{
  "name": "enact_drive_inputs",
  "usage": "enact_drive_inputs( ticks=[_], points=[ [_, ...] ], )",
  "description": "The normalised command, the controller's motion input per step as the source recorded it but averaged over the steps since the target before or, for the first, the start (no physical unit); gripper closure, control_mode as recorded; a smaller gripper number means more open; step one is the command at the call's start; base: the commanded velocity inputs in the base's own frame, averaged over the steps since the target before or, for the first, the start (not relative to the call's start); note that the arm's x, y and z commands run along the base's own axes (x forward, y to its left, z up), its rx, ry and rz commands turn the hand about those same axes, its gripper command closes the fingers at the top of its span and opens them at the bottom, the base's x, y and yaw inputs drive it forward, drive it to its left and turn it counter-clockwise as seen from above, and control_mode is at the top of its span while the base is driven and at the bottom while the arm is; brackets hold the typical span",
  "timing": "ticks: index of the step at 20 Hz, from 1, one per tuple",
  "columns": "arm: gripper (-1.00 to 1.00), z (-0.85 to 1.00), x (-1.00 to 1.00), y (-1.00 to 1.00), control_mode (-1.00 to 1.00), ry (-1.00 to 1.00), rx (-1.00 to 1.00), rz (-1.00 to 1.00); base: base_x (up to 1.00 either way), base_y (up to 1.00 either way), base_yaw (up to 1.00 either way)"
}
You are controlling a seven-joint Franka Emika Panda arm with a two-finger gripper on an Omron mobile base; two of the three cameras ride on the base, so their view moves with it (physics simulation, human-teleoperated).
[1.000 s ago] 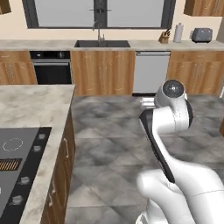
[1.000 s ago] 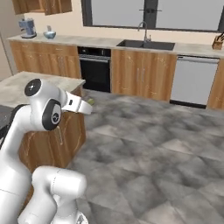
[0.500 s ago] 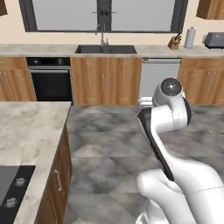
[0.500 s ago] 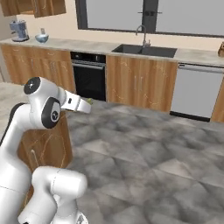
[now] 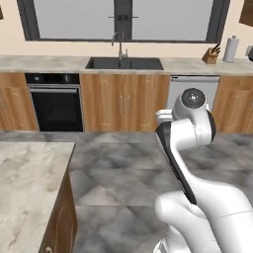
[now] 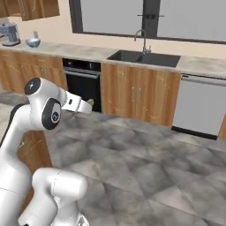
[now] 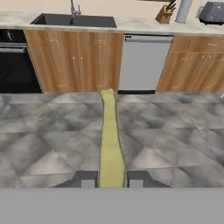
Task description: Pick the egg and butter from the fridge and place them by the bowl for mixing.
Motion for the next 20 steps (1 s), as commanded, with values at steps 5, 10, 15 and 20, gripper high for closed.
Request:
enact_drive_inputs(
  ticks=[5,10,15,20],
  points=[
    [1.0,0.0,0.0,0.0,1.0,0.0,0.0,0.0,1.0,-0.35,0.19],
    [1.0,0.0,0.0,0.0,1.0,0.0,0.0,0.0,1.0,-0.44,0.33],
    [1.0,0.0,0.0,0.0,1.0,0.0,0.0,0.0,1.0,-0.38,0.46],
    [1.0,0.0,0.0,0.0,1.0,0.0,0.0,0.0,1.0,-0.34,0.5]
  ],
)
